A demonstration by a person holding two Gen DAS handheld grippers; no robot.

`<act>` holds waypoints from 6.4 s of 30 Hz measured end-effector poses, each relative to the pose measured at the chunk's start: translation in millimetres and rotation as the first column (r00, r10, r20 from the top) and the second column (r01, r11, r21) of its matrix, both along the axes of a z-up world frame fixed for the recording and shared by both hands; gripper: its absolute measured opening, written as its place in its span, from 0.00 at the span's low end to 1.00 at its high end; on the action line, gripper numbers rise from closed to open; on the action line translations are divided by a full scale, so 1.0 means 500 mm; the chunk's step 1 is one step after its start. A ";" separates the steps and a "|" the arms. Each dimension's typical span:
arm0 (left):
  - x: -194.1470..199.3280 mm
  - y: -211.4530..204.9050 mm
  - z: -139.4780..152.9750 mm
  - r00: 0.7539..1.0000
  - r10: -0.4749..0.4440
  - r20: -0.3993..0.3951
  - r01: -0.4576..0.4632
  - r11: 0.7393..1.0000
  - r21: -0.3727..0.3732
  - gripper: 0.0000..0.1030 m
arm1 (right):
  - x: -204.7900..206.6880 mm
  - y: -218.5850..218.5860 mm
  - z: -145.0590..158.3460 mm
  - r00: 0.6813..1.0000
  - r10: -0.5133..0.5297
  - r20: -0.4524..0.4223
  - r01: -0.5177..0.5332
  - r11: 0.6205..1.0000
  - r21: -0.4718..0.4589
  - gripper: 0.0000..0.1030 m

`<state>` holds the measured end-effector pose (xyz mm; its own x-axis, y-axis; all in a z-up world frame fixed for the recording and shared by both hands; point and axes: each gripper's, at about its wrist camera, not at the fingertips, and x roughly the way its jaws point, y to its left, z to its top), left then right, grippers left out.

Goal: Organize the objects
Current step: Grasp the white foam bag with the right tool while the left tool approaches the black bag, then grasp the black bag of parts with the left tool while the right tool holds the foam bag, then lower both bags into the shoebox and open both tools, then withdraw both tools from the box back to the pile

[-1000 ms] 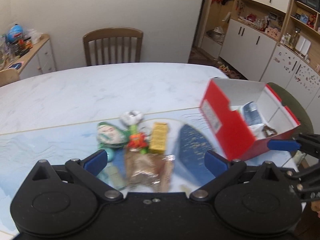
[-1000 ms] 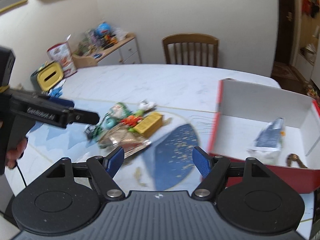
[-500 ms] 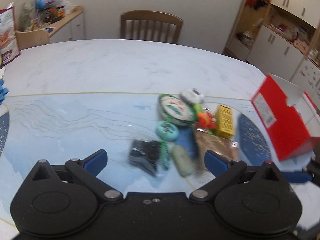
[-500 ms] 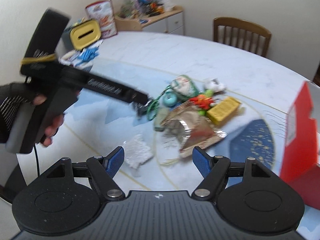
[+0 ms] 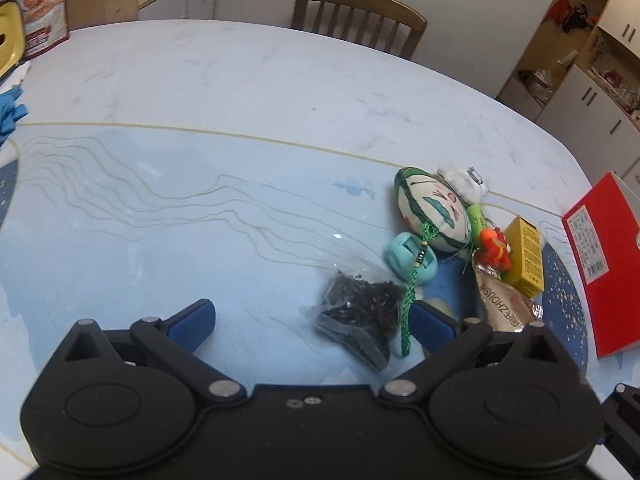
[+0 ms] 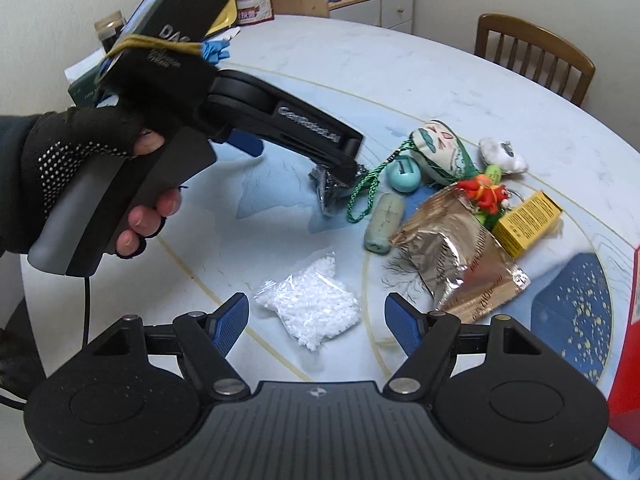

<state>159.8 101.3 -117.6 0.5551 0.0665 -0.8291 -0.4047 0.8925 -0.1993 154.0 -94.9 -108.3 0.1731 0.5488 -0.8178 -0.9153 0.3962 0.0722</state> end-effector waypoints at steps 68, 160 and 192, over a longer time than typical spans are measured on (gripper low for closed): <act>0.023 -0.312 0.238 0.980 -0.181 0.085 0.178 0.983 0.045 0.30 | 0.248 -0.465 0.201 0.945 -0.320 0.060 0.296 0.922 0.249 0.32; 0.550 -0.770 0.019 0.838 -0.455 -0.300 0.504 0.857 0.111 0.67 | 0.560 -0.617 0.006 0.919 -0.390 0.052 0.394 0.908 -0.143 0.46; 0.219 -0.620 0.259 0.861 -0.499 0.095 0.477 0.859 0.186 0.75 | 0.332 -0.599 0.202 0.848 -0.528 0.042 0.511 0.836 0.199 0.56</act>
<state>269.5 -208.7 11.8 0.6546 -0.1249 -0.7456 0.1125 0.9914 -0.0673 320.1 -394.6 -7.3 0.5421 0.4880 -0.6841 -0.5839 0.8042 0.1110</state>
